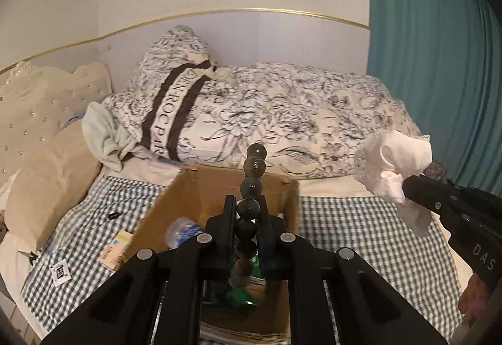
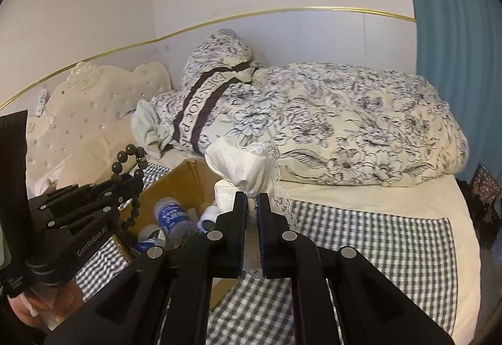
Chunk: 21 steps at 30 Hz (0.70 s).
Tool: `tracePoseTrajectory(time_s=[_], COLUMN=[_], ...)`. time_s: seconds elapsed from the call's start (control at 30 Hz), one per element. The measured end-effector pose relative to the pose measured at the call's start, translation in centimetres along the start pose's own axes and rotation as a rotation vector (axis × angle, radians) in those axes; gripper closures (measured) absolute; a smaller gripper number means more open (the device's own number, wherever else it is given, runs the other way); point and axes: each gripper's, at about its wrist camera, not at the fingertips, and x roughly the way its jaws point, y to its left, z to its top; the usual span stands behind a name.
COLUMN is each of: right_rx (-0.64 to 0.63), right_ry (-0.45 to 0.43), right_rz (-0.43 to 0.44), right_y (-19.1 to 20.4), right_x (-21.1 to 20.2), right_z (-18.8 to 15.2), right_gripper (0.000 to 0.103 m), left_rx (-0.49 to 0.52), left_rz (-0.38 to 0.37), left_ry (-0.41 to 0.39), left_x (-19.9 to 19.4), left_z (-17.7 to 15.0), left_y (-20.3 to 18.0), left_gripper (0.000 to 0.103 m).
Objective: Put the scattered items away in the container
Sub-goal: 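Lift and carry the bracelet and cream cloth with both tools over the box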
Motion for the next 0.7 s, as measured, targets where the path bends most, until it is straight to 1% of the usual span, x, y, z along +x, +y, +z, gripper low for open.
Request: tracePoseTrajectory(time_s=[0.13, 0.47, 0.7], right_rx=[-0.006, -0.024, -0.034], right_ry=[0.011, 0.050, 0.081], right_rz=[0.020, 0.068, 0.099], right_y=[1.0, 3.2, 4.4], right_x=[1.3, 4.8, 7.6], right_z=[0.1, -0.1, -0.3], right_gripper=[0.097, 0.097, 0.097], left_rx=[-0.013, -0.037, -0.046], left_rz=[0.016, 0.047, 0.066], left_ry=[0.007, 0.034, 0.084], left_x=[0.5, 2.3, 4.5], left_z=[0.0, -0.2, -1.3], left_y=[1.5, 4.0, 5.8], left_gripper=[0.092, 0.092, 0.092])
